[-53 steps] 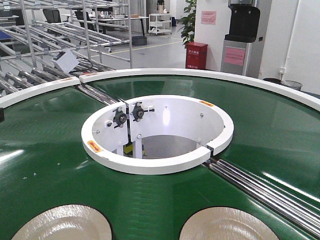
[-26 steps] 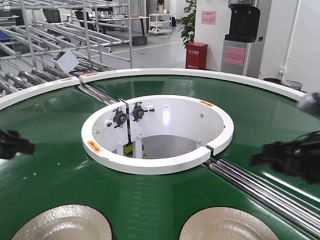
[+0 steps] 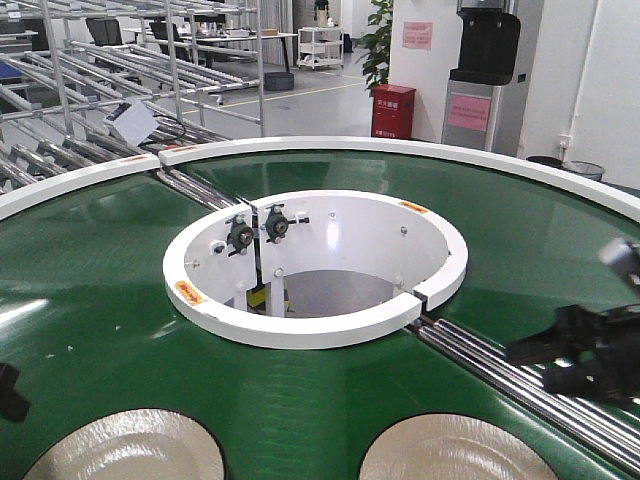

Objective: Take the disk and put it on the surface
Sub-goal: 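Lower both grippers onto the rims of the two cream plates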

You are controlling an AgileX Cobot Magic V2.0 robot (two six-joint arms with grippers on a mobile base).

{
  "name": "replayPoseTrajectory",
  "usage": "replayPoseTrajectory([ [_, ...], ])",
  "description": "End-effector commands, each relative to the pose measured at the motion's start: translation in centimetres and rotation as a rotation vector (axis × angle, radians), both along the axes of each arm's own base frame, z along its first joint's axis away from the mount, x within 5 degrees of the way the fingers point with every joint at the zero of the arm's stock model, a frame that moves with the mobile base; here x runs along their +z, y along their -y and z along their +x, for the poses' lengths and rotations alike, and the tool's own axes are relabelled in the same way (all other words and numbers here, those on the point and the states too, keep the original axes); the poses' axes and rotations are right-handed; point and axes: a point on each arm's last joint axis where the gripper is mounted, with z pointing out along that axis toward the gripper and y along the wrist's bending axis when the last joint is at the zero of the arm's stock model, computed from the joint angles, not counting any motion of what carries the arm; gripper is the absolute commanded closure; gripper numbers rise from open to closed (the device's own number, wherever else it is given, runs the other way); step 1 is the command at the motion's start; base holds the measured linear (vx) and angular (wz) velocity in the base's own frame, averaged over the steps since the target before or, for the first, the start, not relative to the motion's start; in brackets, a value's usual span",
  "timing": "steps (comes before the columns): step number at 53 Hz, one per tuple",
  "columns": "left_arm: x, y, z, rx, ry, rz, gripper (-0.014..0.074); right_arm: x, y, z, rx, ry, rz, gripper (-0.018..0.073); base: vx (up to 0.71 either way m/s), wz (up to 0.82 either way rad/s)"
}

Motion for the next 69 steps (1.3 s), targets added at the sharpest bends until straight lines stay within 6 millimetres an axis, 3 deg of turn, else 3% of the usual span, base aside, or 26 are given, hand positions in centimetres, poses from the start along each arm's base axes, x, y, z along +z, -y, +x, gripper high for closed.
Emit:
replayPoseTrajectory([
  [1, 0.5, -0.1, 0.6, -0.003, 0.053, -0.039, 0.0044, 2.6, 1.7, -0.5, -0.057, 0.091, 0.028, 0.007, 0.0, 0.0],
  [9, -2.6, -0.3, 1.8, -0.069, -0.007, -0.063, 0.0044, 2.9, 3.7, -0.6, -0.138, 0.115, 0.059, 0.007, 0.0, 0.0],
  [19, -6.2, 0.3, 2.9, -0.137, -0.059, -0.211, 0.0044, 3.2, 4.2, -0.6, -0.145, 0.155, 0.069, 0.007, 0.0, 0.0],
  [31, -8.2, 1.5, 3.3, -0.169, -0.124, -0.373, 0.0108, 3.2, 4.3, -0.5, -0.164, 0.161, 0.062, 0.007, 0.0, 0.0],
  [38, -8.3, 2.1, 3.4, -0.184, -0.119, -0.411, 0.0264, 3.2, 4.4, -0.4, -0.168, 0.163, 0.059, 0.007, 0.0, 0.0],
  [45, -8.1, 2.5, 3.4, -0.191, -0.124, -0.443, 0.0559, 3.0, 4.4, -0.5, -0.16, 0.155, 0.038, 0.007, 0.0, 0.0],
  [47, -8.1, 2.6, 3.4, -0.19, -0.122, -0.448, 0.0608, 3.0, 4.4, -0.5, -0.159, 0.152, 0.033, 0.007, 0.0, 0.0],
  [61, -6.8, 3.5, 3.7, -0.186, -0.067, -0.607, 0.0606, 2.6, 4.5, -0.7, -0.151, 0.122, -0.002, 0.007, 0.0, 0.0],
  [62, -5.4, 3.8, 4.2, -0.183, 0.002, -0.693, 0.0604, 1.8, 4.9, -0.9, -0.174, 0.06, -0.059, 0.007, 0.0, 0.0],
  [69, -2.7, 4.0, 4.2, -0.19, 0.09, -0.709, 0.0604, 0.2, 5.8, -0.9, -0.204, -0.04, -0.15, 0.007, 0.0, 0.0],
])
